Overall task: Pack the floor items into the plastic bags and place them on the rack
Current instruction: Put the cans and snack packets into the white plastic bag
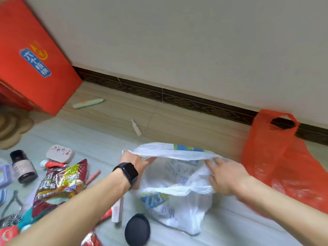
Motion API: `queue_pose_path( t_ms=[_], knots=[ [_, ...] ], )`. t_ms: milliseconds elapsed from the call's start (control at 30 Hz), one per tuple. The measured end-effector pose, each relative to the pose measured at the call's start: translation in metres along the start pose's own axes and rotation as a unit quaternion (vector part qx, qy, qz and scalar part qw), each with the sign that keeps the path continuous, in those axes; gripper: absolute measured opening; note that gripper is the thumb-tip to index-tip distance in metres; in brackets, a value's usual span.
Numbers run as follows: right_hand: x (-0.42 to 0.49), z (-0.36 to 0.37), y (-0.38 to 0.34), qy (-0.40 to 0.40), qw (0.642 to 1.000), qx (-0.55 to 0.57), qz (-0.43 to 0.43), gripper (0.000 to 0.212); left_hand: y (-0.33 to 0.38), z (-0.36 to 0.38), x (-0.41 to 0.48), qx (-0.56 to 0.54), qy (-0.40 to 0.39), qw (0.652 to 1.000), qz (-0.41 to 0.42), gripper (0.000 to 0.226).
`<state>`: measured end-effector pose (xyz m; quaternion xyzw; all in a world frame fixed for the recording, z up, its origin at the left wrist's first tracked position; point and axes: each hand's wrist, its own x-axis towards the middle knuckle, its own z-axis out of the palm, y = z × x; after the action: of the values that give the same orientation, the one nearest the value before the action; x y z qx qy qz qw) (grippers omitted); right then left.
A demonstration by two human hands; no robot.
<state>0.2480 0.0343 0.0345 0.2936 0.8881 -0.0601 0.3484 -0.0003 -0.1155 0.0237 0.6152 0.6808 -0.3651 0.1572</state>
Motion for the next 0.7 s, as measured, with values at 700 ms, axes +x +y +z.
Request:
queue_pose_path(
  t_ms=[700],
  knots=[
    [-0.063,0.058,-0.012,0.031,0.983,0.024,0.181,0.090,0.068,0.016,-0.061,-0.305,0.144,0.926,-0.170,0.122]
  ],
)
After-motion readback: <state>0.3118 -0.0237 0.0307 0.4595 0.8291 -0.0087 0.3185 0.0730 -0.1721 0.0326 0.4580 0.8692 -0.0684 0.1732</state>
